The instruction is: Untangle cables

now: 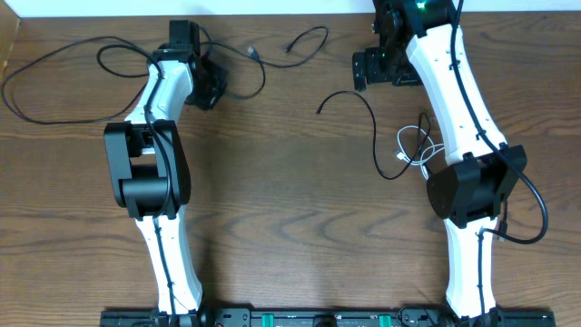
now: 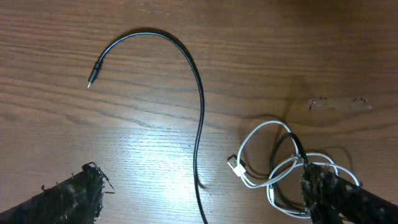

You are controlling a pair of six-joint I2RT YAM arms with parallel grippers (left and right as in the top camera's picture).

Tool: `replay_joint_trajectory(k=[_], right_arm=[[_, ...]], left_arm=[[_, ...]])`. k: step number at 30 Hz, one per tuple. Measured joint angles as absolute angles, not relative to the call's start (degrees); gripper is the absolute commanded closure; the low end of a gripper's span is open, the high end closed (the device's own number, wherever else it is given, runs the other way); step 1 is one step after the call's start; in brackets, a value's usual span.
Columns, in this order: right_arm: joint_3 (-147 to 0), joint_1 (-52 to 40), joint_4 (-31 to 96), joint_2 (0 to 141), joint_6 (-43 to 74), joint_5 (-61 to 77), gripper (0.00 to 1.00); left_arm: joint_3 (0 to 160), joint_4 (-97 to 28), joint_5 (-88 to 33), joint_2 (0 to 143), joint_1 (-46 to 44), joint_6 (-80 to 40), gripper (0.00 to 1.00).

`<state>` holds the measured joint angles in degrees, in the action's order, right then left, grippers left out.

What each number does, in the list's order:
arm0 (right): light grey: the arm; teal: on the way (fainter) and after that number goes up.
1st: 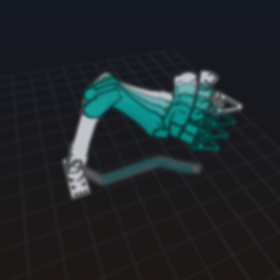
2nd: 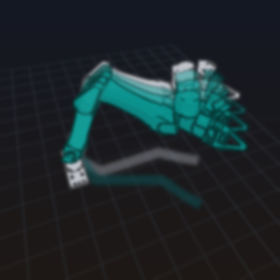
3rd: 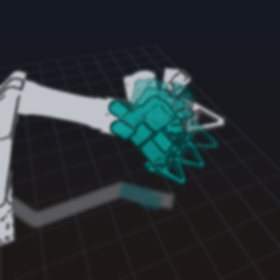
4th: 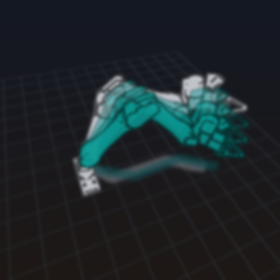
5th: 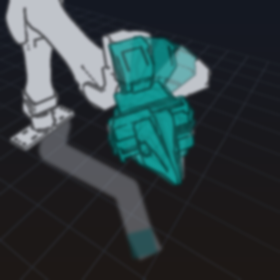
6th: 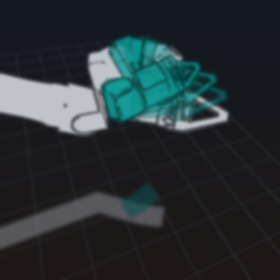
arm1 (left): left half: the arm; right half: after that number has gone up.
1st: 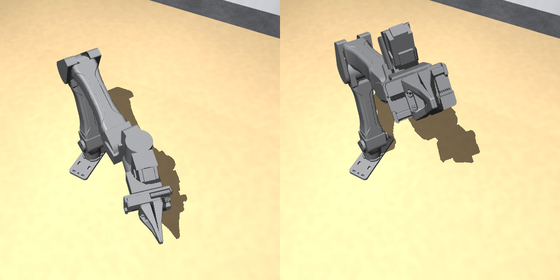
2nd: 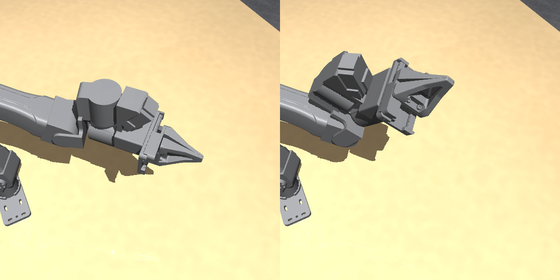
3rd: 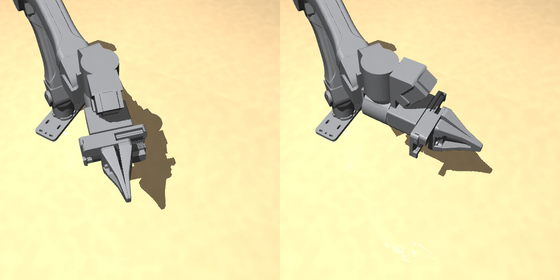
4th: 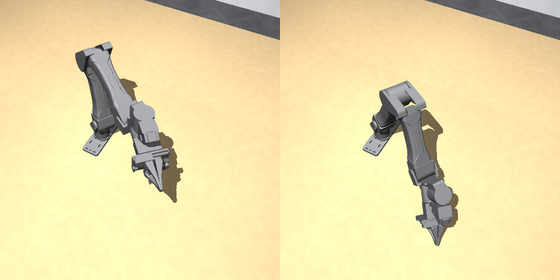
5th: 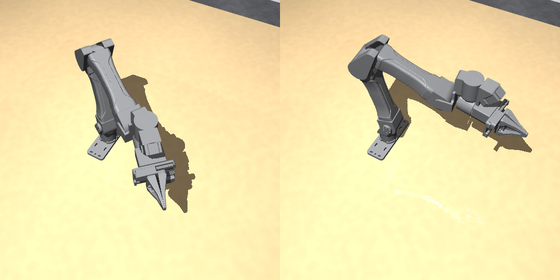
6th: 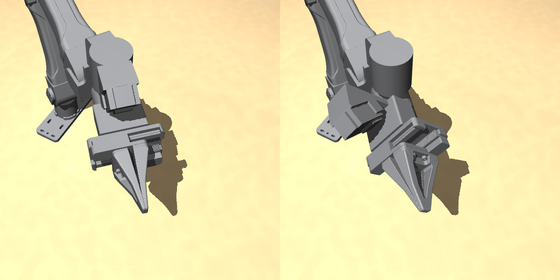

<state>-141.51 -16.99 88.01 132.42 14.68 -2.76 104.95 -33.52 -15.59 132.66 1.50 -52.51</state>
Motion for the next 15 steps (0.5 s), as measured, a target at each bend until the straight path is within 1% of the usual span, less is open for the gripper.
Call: replay_joint_trajectory(k=[6, 8, 9, 10, 11, 12, 15], right_arm=[[-141.51, -16.99, 88.01, 132.42, 14.70, -2.79, 0.01], [-141.51, -16.99, 87.96, 132.42, 14.70, -2.79, 0.01], [-141.51, -16.99, 88.03, 132.42, 14.68, -2.79, 0.01], [-141.51, -16.99, 88.03, 132.42, 14.70, -2.79, 0.01], [-141.51, -17.02, 88.01, 132.42, 14.68, -2.79, 0.01], [-141.51, -16.99, 88.03, 132.42, 14.70, -2.79, 0.01], [-141.51, -16.99, 88.01, 132.42, 14.68, -2.79, 0.01]], left_arm=[[104.57, -14.41, -28.25, 132.66, 2.98, -54.65, 0.92], [104.71, -9.56, -30.37, 132.66, 3.90, -55.70, 0.83], [104.71, -8.86, -30.63, 132.66, 4.47, -56.18, 0.77], [104.75, -8.80, -30.44, 132.64, 4.89, -56.51, 0.55], [104.81, -9.47, -29.80, 132.64, 5.50, -56.69, 0.23], [104.81, -10.72, -28.86, 132.64, 6.00, -56.23, 0.02], [104.73, -16.10, -25.28, 132.64, 7.25, -53.80, 0.00]])
